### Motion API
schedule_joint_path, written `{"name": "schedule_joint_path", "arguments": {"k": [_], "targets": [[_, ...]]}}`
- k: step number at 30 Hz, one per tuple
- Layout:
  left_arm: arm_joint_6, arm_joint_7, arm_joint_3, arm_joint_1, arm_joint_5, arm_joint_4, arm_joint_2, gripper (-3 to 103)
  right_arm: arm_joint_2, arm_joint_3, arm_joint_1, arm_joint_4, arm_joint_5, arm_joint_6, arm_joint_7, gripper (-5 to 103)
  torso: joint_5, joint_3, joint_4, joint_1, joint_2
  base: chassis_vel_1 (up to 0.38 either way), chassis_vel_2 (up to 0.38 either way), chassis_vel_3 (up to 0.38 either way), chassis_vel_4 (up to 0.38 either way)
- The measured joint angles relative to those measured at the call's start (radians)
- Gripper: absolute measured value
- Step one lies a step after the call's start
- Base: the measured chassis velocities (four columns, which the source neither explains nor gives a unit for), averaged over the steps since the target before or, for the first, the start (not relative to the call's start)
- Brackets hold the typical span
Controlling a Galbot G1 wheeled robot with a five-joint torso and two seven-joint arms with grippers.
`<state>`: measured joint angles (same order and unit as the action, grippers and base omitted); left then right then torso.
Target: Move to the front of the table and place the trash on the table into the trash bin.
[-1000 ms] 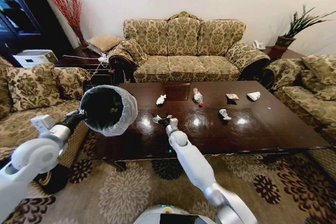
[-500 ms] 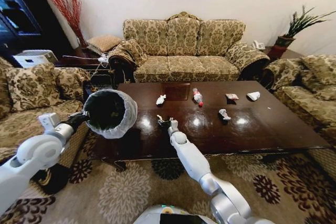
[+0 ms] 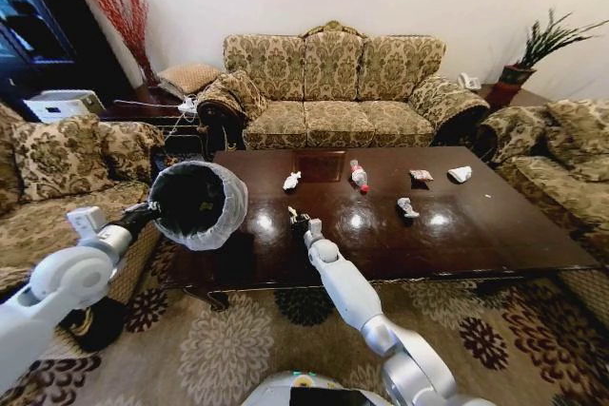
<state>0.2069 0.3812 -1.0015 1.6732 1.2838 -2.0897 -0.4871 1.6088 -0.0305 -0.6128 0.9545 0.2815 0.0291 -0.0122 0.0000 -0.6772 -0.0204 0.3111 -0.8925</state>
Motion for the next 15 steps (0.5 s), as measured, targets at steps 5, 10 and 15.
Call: {"name": "schedule_joint_path", "arguments": {"k": [5, 10, 15], "targets": [[-0.001, 0.0, 0.003, 0.003, 0.005, -0.001, 0.004, 0, 0.0, -0.001, -0.017, 0.045, 0.008, 0.009, 0.004, 1, 0.0, 0.0, -0.0001, 0.0, 0.0, 0.0, 0.0, 0.0, 0.0], [-0.001, -0.002, 0.018, 0.001, 0.029, 0.013, 0.019, 0, -0.009, -0.012, -0.106, 0.286, 0.034, 0.034, 0.033, 0, 0.0005, 0.0, -0.0003, 0.0, 0.0, 0.0, 0.0, 0.0, 0.0], [0.008, 0.004, 0.054, -0.001, 0.08, 0.058, 0.095, 0, -0.154, -0.022, -0.253, 0.744, 0.115, 0.089, 0.057, 0, 0.0001, 0.0, 0.0, 0.0, 0.0, 0.0, 0.0, 0.0, 0.0]]}}
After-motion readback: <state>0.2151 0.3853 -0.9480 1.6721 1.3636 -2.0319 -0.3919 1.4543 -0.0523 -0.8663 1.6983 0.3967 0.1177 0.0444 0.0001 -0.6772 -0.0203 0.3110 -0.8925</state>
